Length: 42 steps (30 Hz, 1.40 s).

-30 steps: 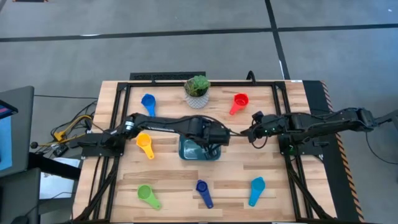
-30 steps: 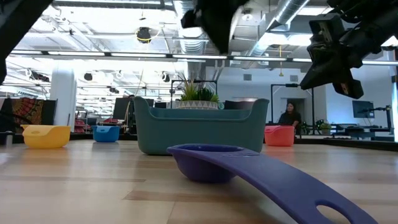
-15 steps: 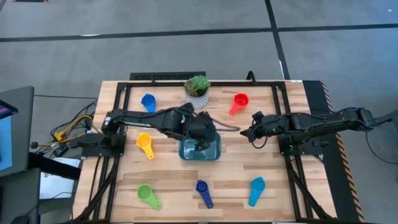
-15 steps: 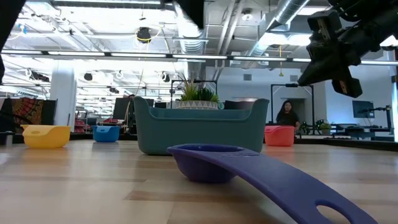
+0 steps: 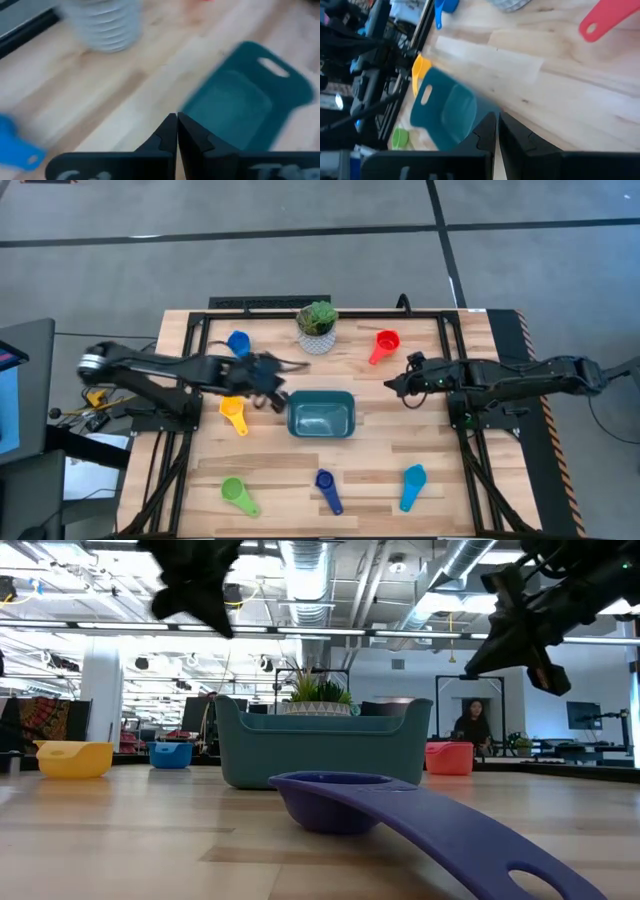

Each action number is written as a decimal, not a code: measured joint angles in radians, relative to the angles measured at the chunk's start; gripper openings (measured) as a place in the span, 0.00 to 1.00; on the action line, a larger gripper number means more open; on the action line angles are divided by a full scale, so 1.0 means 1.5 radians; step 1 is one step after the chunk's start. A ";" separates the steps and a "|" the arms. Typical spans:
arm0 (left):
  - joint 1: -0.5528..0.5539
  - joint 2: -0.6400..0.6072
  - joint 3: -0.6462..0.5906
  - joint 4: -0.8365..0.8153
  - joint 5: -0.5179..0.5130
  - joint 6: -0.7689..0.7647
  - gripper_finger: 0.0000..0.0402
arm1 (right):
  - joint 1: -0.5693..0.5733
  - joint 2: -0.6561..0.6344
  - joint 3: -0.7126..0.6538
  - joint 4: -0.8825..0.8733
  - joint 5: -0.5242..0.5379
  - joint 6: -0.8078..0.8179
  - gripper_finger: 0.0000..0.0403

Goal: Nest measuring cups in basket
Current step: Stack the blue measuring cup on top of the red measuring cup

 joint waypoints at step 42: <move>0.722 0.150 -0.152 0.062 0.198 0.187 0.36 | -0.057 0.000 0.000 0.117 0.101 0.062 0.12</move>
